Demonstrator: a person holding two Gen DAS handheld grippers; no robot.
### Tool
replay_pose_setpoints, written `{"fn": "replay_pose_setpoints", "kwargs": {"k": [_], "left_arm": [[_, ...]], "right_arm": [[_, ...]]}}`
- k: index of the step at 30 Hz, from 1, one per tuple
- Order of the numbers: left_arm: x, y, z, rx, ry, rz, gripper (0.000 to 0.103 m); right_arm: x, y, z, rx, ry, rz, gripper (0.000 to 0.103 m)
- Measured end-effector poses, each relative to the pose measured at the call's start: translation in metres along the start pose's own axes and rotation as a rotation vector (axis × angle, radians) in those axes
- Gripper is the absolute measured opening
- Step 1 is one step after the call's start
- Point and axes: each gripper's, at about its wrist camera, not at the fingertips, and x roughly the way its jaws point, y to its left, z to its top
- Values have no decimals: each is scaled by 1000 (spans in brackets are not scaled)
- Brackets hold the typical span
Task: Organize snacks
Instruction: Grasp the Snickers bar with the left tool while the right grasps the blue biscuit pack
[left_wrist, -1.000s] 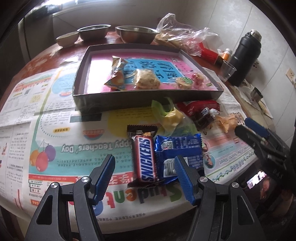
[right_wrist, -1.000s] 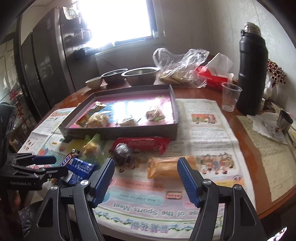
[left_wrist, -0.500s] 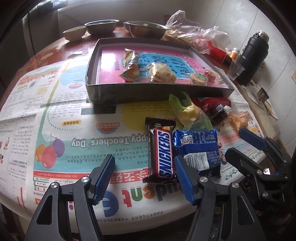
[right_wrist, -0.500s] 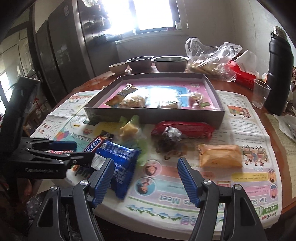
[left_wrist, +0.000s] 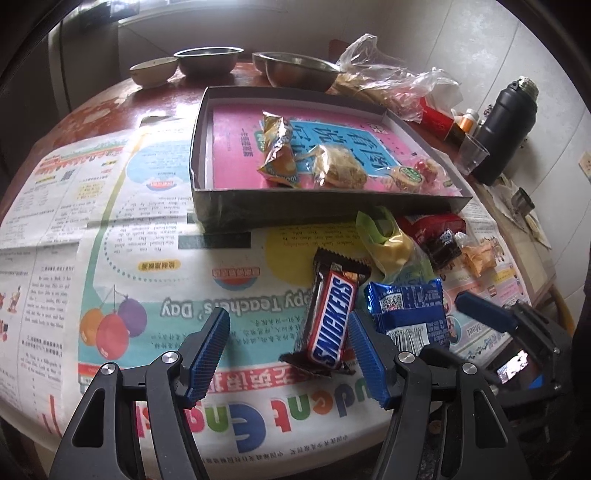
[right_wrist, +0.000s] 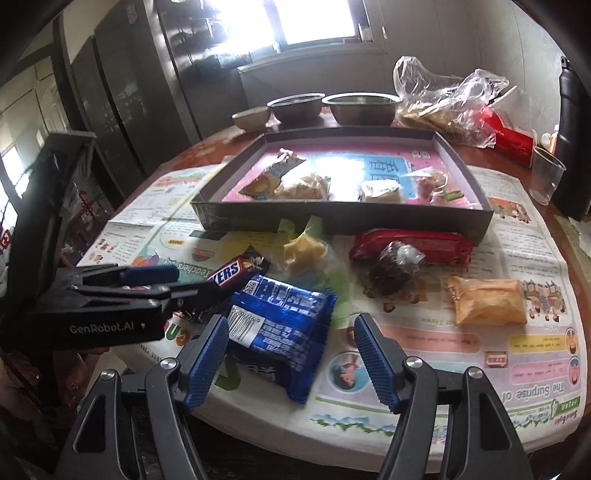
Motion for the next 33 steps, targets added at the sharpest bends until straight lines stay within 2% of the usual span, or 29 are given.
{"fn": "replay_pose_setpoints", "kwargs": {"k": [6,15,22,27,33], "left_arm": [[4,-1,1,40,18,-21,68],[7,0,1,63,17,-43,68],[11,-8,2,94,14,-34,68],[13,-17,1,123,8,-20,68],[17,-36,-2,190,-9,8,53]], "right_arm": [[11,8,0,30,42,-25,70],[24,26,0,-14,71,-112,70],[24,28,-4,-48,50,-131,69],[17,12,-8,-26,38,-127,65],[13,3,-9,-26,19,-151,64]]}}
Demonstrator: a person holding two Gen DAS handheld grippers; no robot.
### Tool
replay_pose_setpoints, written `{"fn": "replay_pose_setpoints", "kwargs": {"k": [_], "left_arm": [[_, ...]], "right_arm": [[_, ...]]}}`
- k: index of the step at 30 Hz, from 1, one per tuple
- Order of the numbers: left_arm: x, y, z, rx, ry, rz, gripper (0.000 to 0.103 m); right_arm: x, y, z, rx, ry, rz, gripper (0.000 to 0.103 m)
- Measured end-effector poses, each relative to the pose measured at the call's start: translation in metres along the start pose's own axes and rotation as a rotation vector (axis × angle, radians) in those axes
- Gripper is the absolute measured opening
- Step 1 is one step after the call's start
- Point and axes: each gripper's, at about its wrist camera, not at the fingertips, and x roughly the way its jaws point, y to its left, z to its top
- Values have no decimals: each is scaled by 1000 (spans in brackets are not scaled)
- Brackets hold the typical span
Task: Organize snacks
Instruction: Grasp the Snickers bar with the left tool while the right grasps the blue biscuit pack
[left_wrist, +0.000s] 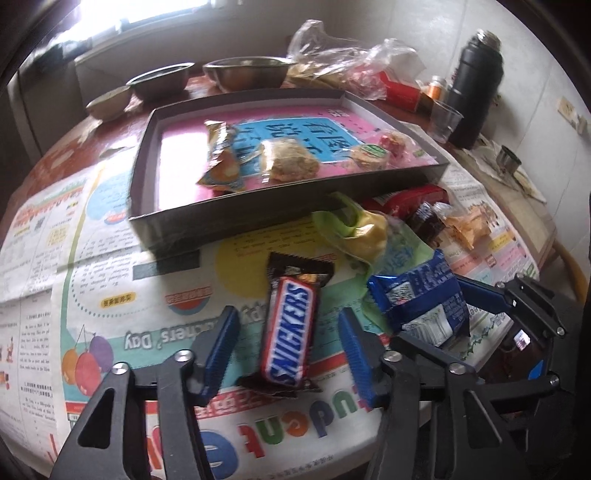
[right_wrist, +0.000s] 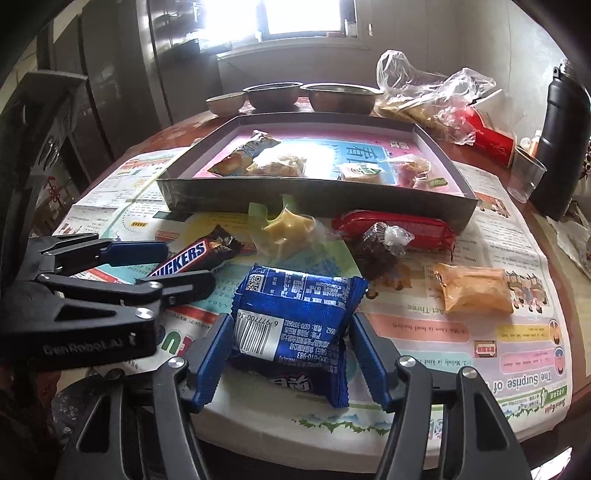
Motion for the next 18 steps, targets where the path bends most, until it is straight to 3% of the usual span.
{"fn": "replay_pose_setpoints", "kwargs": {"k": [4,6,18], "left_arm": [[3,-6,2,23,-18,9,43],[3,-3,3,10,-30,14,30],[-9,10,-1,-68,-26,-52,29]], "right_arm": [[3,3,-1,-27,-7,-11,63],[4,5,-2,-39,-13,-11,63],[-4,0,-1,-40,-39,77,54]]}}
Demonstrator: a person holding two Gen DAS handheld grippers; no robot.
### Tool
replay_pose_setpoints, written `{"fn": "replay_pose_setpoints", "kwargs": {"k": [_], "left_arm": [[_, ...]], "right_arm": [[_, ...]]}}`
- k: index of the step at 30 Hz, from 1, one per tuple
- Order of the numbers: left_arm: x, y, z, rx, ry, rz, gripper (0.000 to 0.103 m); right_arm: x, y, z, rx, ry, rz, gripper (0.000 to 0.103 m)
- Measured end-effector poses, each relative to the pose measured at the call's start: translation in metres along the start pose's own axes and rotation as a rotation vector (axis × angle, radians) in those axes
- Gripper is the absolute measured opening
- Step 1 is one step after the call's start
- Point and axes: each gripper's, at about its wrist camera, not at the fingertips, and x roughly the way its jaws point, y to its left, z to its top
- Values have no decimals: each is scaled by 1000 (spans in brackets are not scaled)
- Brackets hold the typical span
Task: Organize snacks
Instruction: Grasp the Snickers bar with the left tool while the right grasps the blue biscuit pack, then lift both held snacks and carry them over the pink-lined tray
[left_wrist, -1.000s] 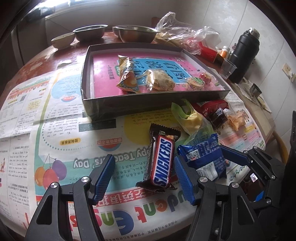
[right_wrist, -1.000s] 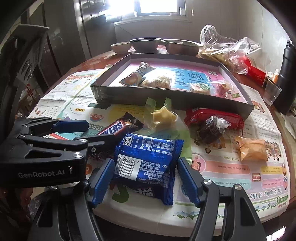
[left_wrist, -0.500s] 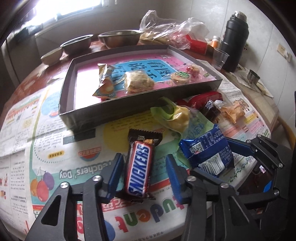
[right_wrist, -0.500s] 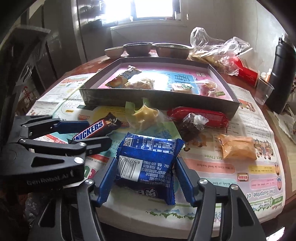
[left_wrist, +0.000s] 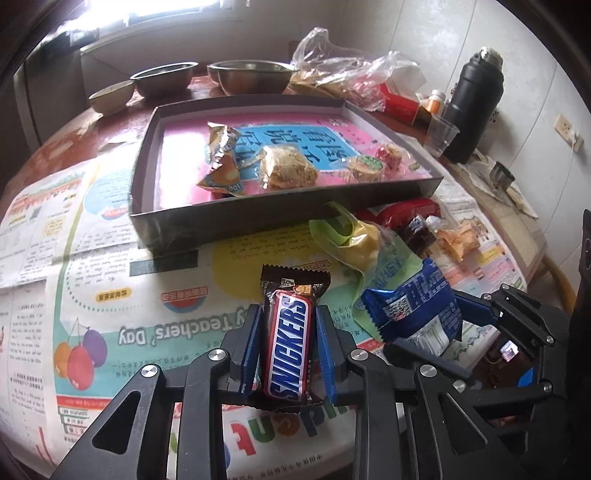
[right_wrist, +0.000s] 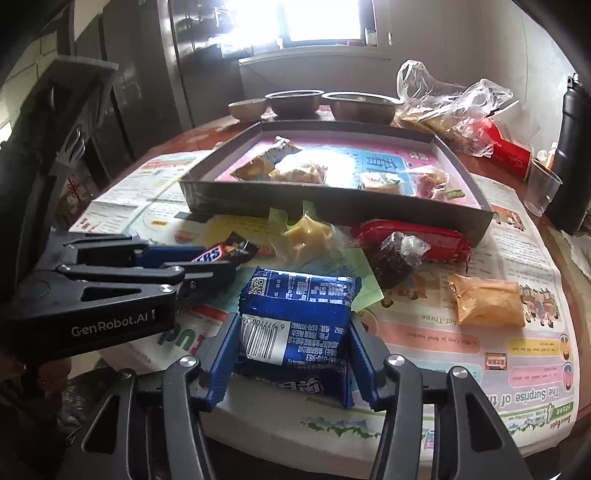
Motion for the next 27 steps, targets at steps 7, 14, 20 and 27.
{"fn": "replay_pose_setpoints", "kwargs": {"k": [7,14,20,27], "left_arm": [[-24,6,5,-23,-54,-16,29],[-37,6,13,-30,-88,-30,29],[-42,5,23,-35,-106,-41,29],[-44,3,33,-34,-126,-50,29]], "right_arm": [[-15,-3,8,18,-45,11,54],[-31,-8,21,37,-105,14,54],[-40,-15,32,56,-148,12,54],[-44,-21,43,70,-179,9,54]]}}
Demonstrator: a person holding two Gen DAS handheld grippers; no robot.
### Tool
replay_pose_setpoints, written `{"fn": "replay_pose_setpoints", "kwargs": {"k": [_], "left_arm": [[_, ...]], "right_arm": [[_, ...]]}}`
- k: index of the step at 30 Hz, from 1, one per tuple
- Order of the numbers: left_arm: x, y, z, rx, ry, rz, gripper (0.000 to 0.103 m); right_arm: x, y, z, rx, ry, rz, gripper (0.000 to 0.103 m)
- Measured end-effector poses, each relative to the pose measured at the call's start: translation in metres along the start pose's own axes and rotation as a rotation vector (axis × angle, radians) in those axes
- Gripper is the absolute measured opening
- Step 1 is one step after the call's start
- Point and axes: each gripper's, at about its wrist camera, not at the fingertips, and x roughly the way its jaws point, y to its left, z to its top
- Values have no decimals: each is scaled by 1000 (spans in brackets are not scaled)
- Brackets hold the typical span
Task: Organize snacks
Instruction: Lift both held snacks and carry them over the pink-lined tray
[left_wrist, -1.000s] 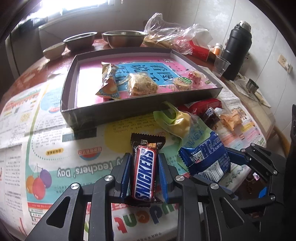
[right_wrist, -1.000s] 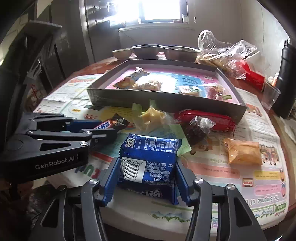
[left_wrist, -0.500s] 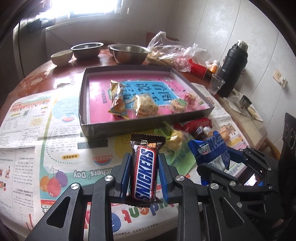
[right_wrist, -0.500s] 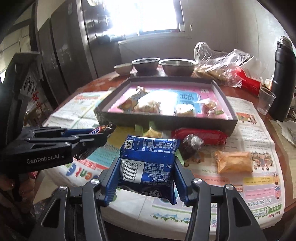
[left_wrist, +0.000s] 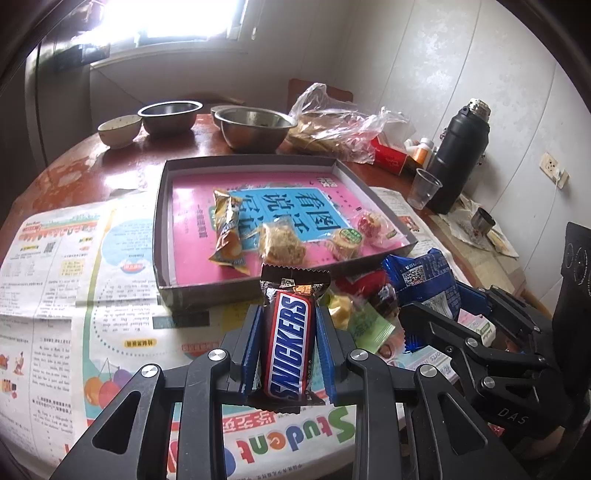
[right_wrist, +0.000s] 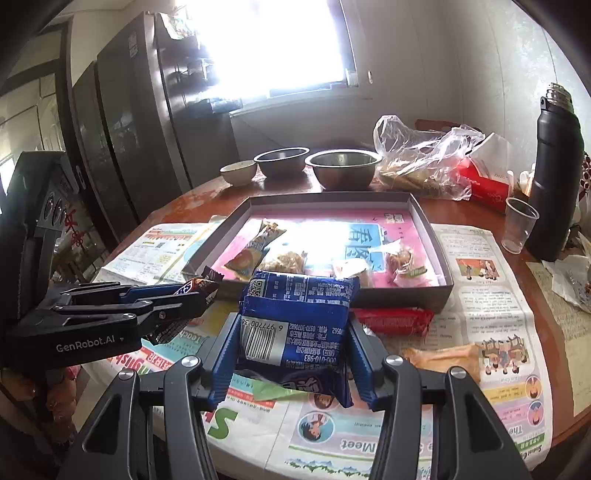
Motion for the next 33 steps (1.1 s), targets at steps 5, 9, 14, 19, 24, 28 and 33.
{"fn": "replay_pose_setpoints", "kwargs": {"k": [5,9,14,19,24,28,33], "left_arm": [[1,-3,5,1,-7,-9,29],[5,-2,9,-6,-7,-12,29],[8,0,14,-17,-11,-10,29],[12,3,18,-26,-12,-10,29],[16,5,23,-32,-13,-11,29],[21,8,30,-41,-19,-16,29],[25,9,38,-47,-28,-24,29]], "right_arm": [[2,-3,6,4,-10,2,54],[4,-5,10,9,-10,0,54],[10,-9,15,22,-12,-2,54],[13,-12,18,29,-14,-2,54],[19,-16,24,38,-19,-3,54],[23,-21,29,44,-25,-6,54],[26,-26,36,53,-37,-11,54]]}}
